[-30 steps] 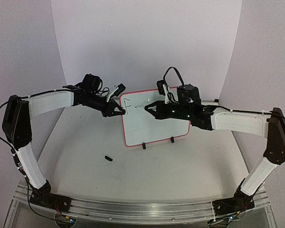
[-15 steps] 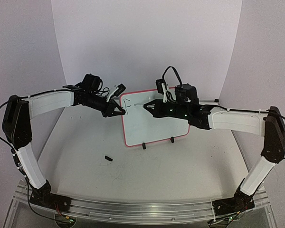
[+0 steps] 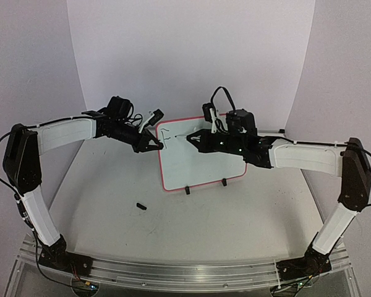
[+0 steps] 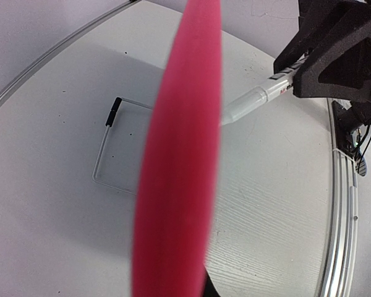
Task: Write a sentence on the whiteboard
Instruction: Write on the whiteboard with the whiteboard marker without the cap.
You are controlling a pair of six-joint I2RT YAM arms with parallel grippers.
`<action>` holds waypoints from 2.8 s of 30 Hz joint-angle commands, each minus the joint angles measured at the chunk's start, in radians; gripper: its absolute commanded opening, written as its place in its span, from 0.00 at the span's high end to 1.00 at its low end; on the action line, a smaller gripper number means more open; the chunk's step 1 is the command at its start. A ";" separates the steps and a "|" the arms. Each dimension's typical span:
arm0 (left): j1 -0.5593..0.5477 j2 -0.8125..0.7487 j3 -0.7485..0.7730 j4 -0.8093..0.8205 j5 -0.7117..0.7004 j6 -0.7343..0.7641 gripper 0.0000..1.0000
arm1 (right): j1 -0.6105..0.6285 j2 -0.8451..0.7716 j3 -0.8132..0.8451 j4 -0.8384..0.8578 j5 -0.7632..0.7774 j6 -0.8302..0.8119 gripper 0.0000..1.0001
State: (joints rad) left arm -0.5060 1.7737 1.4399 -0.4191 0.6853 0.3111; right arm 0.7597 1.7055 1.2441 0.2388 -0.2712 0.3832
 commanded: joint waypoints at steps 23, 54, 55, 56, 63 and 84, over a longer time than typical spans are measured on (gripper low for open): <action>-0.019 0.045 0.019 -0.066 -0.109 0.040 1.00 | -0.005 0.043 0.025 -0.034 0.011 0.001 1.00; -0.032 0.050 0.022 -0.077 -0.127 0.049 1.00 | -0.005 -0.042 0.089 -0.088 0.092 -0.055 1.00; -0.032 0.050 0.022 -0.077 -0.127 0.048 1.00 | -0.006 -0.044 0.090 -0.088 0.092 -0.055 1.00; -0.032 0.050 0.022 -0.077 -0.127 0.048 1.00 | -0.006 -0.046 0.091 -0.088 0.093 -0.055 1.00; -0.032 0.052 0.024 -0.077 -0.127 0.049 1.00 | -0.006 -0.044 0.101 -0.087 0.084 -0.056 1.00; -0.032 0.048 0.023 -0.079 -0.130 0.051 1.00 | -0.005 -0.005 0.036 -0.101 0.073 -0.029 1.00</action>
State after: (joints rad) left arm -0.5259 1.7817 1.4582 -0.4286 0.6544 0.3119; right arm 0.7635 1.6919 1.2922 0.1183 -0.2255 0.3462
